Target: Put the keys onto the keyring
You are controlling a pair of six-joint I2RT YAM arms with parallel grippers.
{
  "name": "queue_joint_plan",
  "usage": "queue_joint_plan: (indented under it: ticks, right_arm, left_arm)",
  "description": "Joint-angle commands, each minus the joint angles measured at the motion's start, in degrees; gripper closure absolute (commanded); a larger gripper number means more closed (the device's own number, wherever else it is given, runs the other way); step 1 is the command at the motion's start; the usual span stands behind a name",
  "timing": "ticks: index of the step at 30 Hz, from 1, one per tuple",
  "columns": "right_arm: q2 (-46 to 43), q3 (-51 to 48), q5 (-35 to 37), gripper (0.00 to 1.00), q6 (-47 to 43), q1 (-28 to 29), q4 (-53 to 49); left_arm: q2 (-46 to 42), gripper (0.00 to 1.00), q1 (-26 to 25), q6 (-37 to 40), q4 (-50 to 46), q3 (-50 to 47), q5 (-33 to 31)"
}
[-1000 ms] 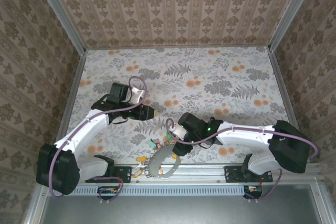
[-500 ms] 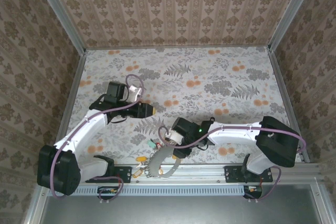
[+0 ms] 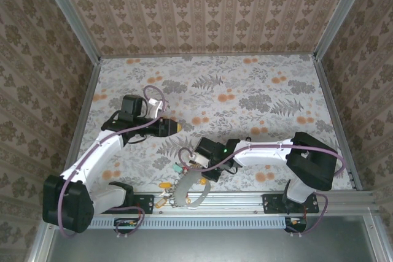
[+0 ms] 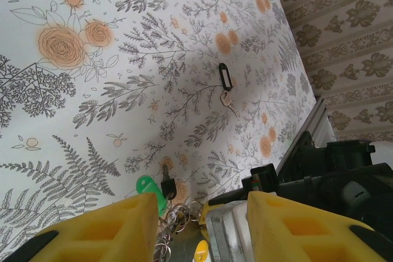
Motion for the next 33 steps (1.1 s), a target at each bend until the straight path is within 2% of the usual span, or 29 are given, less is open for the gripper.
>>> queue_joint_plan:
  ticks: [1, 6, 10, 17, 20, 26, 29, 33]
  right_arm:
    - [0.31, 1.35, 2.38, 0.91, 0.05, 0.41, -2.59]
    - [-1.17, 1.0, 3.04, 1.0, 0.01, 0.4, -2.68]
    - [-3.95, 0.02, 2.52, 1.0, -0.29, -0.29, -1.5]
    - [-15.68, -5.15, -13.14, 1.0, 2.97, -9.2, 11.79]
    - [-18.03, -5.63, -19.89, 1.0, 3.66, -13.37, 16.62]
    - [-17.27, -4.32, -29.03, 1.0, 4.91, -18.05, 26.24]
    - [-15.69, -4.35, -31.75, 1.0, 8.16, -19.58, 32.12]
    - [-14.95, -3.78, -33.44, 1.0, 10.29, -20.24, 34.91]
  left_arm:
    - [-1.07, 0.57, 0.63, -1.09, 0.7, -0.34, 1.7]
    - [-1.38, 0.57, 0.81, -1.01, 0.79, -0.21, 1.67]
    - [-1.38, 0.57, 0.82, -0.79, 0.59, -0.16, 1.29]
    - [-2.64, 0.58, 0.48, -0.02, 0.34, 0.62, -0.44]
    - [-3.35, 0.59, -0.22, -0.06, 1.36, 0.66, -0.73]
    - [-4.36, 0.61, -2.59, -0.14, 3.12, 0.85, -0.37]
    - [-5.24, 0.61, -4.4, 0.3, 3.29, 0.93, -0.35]
    - [-6.79, 0.59, -6.33, 0.95, 2.37, 0.72, -2.18]
